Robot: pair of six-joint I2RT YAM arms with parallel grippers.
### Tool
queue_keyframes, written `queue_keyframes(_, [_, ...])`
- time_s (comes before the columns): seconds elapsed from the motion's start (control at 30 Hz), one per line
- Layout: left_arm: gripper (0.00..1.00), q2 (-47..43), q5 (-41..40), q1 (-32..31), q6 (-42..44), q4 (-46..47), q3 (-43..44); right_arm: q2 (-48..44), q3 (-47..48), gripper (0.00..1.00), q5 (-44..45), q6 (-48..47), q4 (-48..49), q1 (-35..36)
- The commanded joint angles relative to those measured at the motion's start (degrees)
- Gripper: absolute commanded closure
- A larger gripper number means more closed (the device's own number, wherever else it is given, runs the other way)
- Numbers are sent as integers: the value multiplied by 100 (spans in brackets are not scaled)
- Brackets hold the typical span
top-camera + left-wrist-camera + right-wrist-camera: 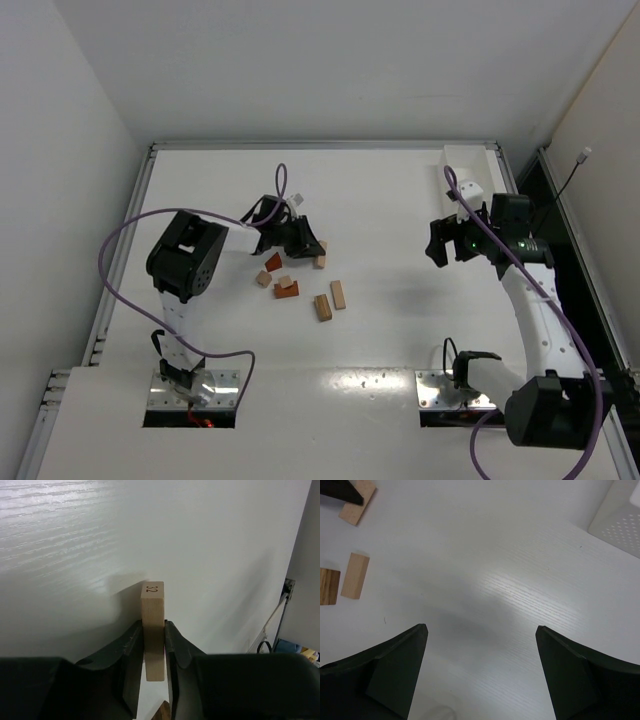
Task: Build the wood block tower
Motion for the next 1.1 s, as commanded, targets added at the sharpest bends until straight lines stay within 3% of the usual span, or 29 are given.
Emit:
queue_keyframes(0.0, [80,-48,-202,-57,-318,462,-75,-2,96,14,-158,67,145,-83])
queue_keyframes(0.17, [64,66,-202,-57,-319,401,-22,-2,96,14,-158,67,145,-83])
queue_keyframes(0.2, [52,66,-341,-57,-319,244,39,-2,96,14,-158,67,145,-135])
queue_keyframes(0.23, [48,66,-447,-57,-154,112,92,-2,96,14,-158,67,145,-136])
queue_keyframes(0.4, [38,-363,-1710,-57,191,-680,154,-2,149,14,-158,67,145,-136])
queue_keyframes(0.6, [38,-1162,-2863,-57,603,-1251,-21,-2,149,15,-88,67,145,-75])
queue_keyframes(0.77, [47,-1927,-3708,-119,1121,-1771,-223,-64,149,21,-88,120,145,136])
queue_keyframes(1.07, [45,-3009,-5183,-119,2079,-2595,-23,313,-18,27,395,989,250,1383])
